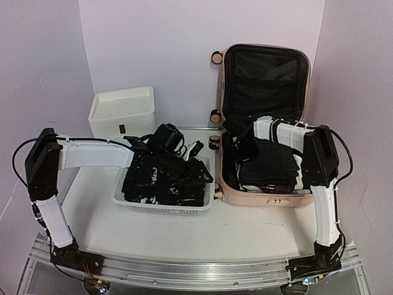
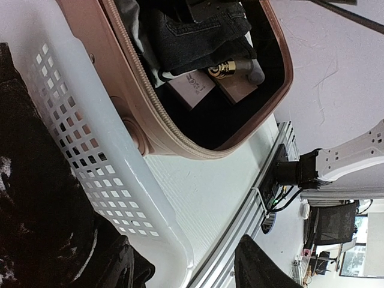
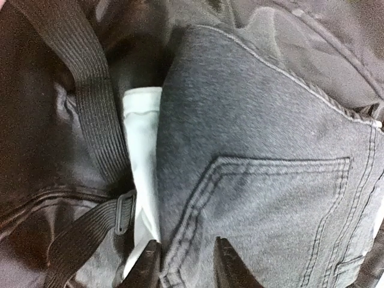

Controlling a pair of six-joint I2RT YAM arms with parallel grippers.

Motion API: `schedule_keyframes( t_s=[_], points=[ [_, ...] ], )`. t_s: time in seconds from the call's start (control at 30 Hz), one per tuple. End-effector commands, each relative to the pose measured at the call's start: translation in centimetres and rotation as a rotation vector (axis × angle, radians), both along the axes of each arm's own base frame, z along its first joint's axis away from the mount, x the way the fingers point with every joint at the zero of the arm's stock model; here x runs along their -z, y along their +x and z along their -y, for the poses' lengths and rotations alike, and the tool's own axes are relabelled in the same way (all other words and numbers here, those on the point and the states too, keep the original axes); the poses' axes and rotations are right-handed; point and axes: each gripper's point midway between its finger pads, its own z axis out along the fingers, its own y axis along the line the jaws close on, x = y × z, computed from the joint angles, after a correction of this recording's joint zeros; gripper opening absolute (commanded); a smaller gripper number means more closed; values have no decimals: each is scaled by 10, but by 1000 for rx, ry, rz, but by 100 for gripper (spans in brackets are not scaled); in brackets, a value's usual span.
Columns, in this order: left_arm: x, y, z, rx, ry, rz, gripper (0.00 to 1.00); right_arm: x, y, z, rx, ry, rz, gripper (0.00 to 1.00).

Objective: Open, take out, and arrange the luggage

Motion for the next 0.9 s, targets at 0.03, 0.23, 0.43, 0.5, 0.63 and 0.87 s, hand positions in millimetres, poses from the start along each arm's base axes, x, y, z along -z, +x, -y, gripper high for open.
schedule_keyframes(
  t_s=[0.03, 0.23, 0.43, 0.5, 0.63, 0.87],
  points=[
    [-22, 0, -3, 10, -37, 49, 58, -26, 6, 2, 9, 97, 31, 37],
    [-24, -2, -5, 8, -41, 53, 59, -13, 10, -2, 7, 101, 7, 39],
    [-26, -3, -8, 4, -40, 60, 59, 4, 13, -7, 11, 102, -21, 45],
    [-27, -3, -9, 1, -40, 62, 59, 8, 14, -7, 12, 95, -24, 44],
    [-31, -3, -12, -6, -44, 73, 59, 2, 14, -1, 24, 78, -3, 36],
    [-35, -3, -17, -19, -44, 84, 59, -25, 11, -1, 34, 159, 30, 15]
  ],
)
